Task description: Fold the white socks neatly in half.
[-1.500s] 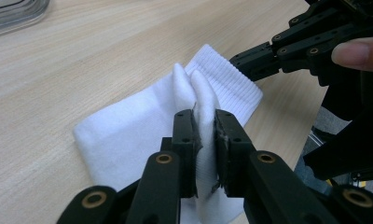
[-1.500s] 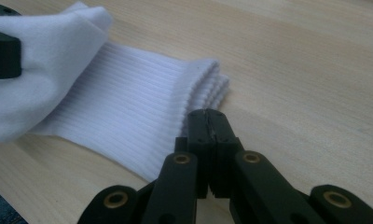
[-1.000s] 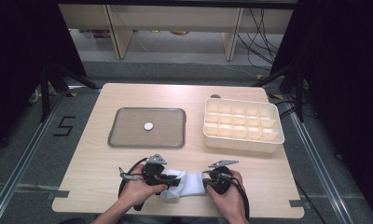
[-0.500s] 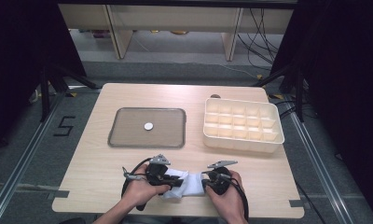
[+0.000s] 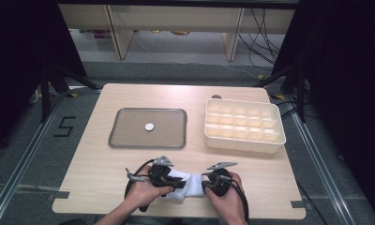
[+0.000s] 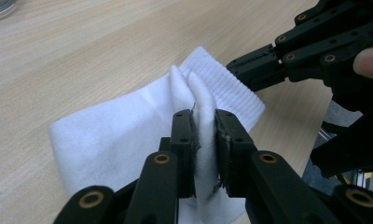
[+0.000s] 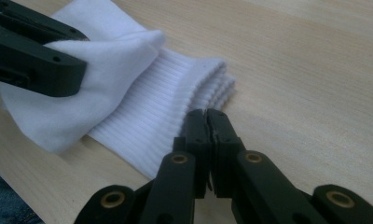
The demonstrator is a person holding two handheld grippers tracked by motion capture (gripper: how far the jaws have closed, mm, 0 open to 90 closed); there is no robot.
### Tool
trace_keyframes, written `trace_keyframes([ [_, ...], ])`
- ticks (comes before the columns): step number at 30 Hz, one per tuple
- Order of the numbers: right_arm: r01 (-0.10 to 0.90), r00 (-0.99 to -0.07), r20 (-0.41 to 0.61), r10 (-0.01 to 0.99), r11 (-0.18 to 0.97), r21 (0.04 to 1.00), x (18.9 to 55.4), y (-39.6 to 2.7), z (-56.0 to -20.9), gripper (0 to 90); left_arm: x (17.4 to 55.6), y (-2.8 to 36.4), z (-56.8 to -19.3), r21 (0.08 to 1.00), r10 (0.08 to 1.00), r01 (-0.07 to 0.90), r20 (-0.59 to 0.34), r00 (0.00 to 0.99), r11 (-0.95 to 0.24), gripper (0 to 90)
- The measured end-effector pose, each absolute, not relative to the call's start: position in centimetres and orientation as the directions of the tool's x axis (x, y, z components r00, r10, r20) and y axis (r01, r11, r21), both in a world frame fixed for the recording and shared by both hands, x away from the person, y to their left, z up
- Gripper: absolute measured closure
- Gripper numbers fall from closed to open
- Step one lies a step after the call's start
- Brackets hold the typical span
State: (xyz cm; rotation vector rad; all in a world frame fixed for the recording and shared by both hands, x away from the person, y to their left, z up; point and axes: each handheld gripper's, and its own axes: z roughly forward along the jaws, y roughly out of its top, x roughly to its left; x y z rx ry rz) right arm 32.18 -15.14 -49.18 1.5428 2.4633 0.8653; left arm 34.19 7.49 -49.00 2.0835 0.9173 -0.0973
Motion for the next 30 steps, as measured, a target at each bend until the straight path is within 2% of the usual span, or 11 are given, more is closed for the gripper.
trace_keyframes([
  [15,0.791,-0.475,0.201,0.857,0.316,0.524,32.1,-15.1,-49.1,86.8,34.4,6.9,-49.2,0.668,0.576,0.641,-0.373,0.728,-0.378,76.8],
  [17,0.788,-0.499,0.267,0.824,0.304,0.535,32.2,-15.2,-49.3,86.6,34.4,6.8,-49.3,0.665,0.586,0.652,-0.38,0.716,-0.365,76.3],
  [30,0.79,-0.495,0.273,0.825,0.297,0.536,32.1,-15.3,-49.1,85.2,34.7,6.3,-49.4,0.664,0.577,0.658,-0.398,0.714,-0.356,69.7],
])
